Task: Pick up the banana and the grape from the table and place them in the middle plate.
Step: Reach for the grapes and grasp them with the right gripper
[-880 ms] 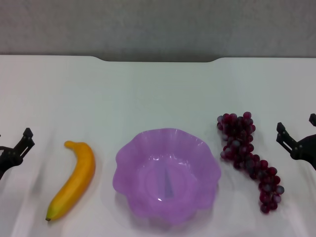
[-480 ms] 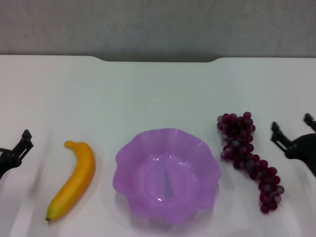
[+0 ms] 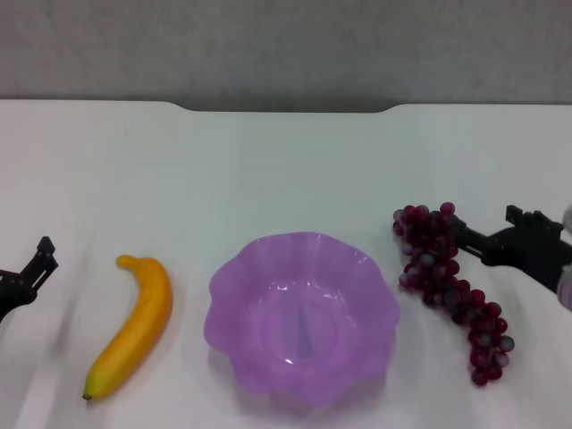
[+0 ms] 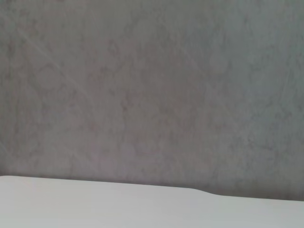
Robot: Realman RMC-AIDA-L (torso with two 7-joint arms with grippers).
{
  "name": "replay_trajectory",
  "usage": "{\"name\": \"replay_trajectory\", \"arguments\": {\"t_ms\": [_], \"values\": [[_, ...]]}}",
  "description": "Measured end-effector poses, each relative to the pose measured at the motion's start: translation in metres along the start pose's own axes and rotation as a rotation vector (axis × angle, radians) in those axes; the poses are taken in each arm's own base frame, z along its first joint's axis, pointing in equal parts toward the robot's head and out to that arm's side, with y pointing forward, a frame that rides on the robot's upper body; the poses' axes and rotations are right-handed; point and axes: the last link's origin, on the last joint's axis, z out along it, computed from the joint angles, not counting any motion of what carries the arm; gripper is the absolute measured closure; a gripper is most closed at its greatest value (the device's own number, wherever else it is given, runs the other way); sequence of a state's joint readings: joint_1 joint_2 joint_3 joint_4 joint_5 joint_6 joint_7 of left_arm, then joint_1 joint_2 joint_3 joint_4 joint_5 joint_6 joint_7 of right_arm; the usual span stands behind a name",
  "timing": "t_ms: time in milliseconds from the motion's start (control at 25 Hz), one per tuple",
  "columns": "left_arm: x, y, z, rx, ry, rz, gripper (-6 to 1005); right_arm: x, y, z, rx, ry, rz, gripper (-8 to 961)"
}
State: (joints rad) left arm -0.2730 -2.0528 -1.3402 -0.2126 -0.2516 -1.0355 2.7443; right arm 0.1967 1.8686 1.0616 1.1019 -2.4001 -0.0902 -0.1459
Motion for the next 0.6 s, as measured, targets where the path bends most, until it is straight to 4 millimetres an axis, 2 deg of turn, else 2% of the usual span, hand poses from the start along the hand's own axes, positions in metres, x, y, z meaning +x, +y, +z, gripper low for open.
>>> {"name": "replay_trajectory", "arguments": {"t_ms": [360, 600], "values": [[0.000, 0.000, 0.002, 0.002, -0.005, -0.001, 92, -0.041, 0.008, 0.002, -0.069, 0.231, 0.105, 66], [0.002, 0.002, 0.005, -0.003, 0.001, -0.002, 92, -0.040, 0.006, 0.013, -0.093, 0.323, 0.141, 66]]}}
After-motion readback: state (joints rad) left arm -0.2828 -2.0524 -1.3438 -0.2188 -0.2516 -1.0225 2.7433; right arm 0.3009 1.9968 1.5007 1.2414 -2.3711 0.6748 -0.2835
